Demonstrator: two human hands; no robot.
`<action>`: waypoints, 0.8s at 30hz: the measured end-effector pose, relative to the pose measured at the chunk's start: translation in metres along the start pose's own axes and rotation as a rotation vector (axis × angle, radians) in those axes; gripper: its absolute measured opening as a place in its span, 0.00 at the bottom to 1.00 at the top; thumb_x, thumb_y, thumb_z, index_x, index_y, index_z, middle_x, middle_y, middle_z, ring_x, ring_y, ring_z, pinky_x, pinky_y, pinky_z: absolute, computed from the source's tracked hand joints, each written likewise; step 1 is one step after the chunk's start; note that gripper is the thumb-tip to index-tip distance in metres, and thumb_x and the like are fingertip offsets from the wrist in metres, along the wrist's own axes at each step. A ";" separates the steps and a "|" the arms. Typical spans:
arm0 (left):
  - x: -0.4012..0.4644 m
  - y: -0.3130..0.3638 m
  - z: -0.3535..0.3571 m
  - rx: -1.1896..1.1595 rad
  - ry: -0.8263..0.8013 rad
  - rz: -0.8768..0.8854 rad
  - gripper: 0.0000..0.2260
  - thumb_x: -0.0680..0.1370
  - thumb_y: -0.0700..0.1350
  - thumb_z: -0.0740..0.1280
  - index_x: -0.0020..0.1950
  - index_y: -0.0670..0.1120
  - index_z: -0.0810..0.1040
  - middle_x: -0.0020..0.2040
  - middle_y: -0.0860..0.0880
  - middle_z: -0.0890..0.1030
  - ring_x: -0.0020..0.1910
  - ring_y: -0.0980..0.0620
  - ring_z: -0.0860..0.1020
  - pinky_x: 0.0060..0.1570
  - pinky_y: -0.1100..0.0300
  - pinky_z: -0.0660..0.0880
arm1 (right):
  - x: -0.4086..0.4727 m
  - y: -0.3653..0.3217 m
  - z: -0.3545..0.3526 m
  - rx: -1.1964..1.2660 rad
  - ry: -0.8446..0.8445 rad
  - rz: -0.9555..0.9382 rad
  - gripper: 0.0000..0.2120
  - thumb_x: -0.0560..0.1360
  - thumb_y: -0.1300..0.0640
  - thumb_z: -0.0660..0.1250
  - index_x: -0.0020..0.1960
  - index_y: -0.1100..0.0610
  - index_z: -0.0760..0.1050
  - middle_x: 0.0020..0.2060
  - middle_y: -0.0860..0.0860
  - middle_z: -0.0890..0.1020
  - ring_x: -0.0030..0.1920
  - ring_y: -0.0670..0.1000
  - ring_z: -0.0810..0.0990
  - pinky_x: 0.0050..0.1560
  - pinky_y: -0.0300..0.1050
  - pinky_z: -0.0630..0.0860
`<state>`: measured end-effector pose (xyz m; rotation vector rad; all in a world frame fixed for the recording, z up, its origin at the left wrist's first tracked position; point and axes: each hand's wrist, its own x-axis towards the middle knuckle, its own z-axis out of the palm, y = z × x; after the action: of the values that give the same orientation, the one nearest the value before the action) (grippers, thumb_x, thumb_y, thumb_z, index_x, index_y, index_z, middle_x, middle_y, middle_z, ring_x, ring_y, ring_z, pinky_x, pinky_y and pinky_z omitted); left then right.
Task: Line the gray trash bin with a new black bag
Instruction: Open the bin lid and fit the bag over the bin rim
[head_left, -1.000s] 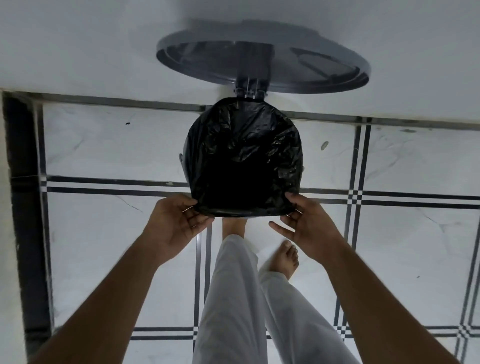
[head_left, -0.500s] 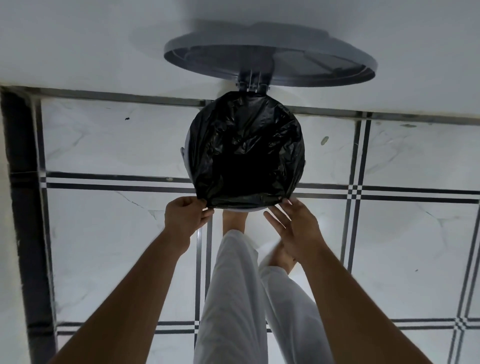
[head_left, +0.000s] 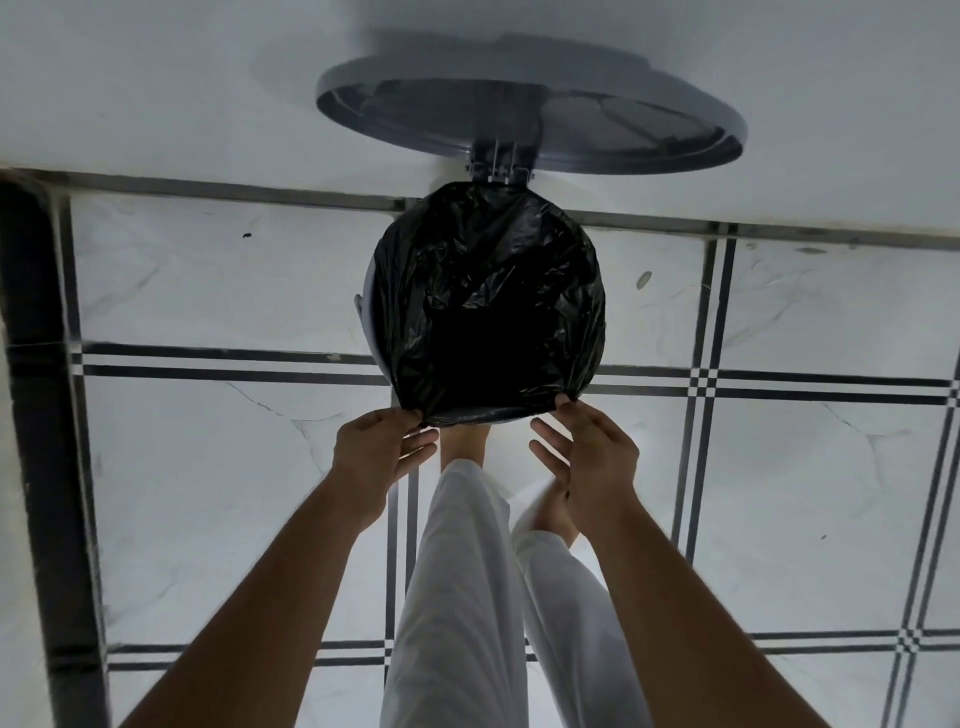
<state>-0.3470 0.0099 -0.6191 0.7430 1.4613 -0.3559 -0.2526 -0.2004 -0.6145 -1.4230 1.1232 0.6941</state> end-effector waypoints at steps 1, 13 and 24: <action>0.001 0.000 0.000 0.002 0.007 -0.002 0.10 0.83 0.36 0.70 0.63 0.34 0.83 0.57 0.38 0.89 0.57 0.40 0.89 0.65 0.45 0.83 | 0.001 0.000 0.000 -0.007 0.003 0.002 0.12 0.82 0.58 0.78 0.63 0.61 0.85 0.50 0.52 0.93 0.49 0.57 0.93 0.54 0.56 0.89; 0.015 0.000 0.022 0.136 0.178 0.037 0.05 0.83 0.34 0.68 0.47 0.37 0.79 0.53 0.33 0.85 0.47 0.35 0.87 0.57 0.43 0.85 | 0.034 -0.006 0.016 -0.345 0.025 -0.072 0.01 0.83 0.62 0.76 0.54 0.58 0.86 0.49 0.57 0.92 0.41 0.51 0.92 0.44 0.45 0.87; 0.015 0.034 0.003 -0.166 0.174 0.096 0.09 0.87 0.47 0.66 0.57 0.41 0.82 0.58 0.43 0.87 0.53 0.45 0.87 0.52 0.52 0.85 | 0.025 -0.022 0.009 -0.281 -0.046 -0.005 0.07 0.83 0.66 0.74 0.60 0.61 0.84 0.50 0.61 0.91 0.42 0.54 0.93 0.46 0.44 0.90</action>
<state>-0.3220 0.0361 -0.6258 0.7206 1.5912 -0.0969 -0.2221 -0.2001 -0.6296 -1.6354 1.0149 0.9037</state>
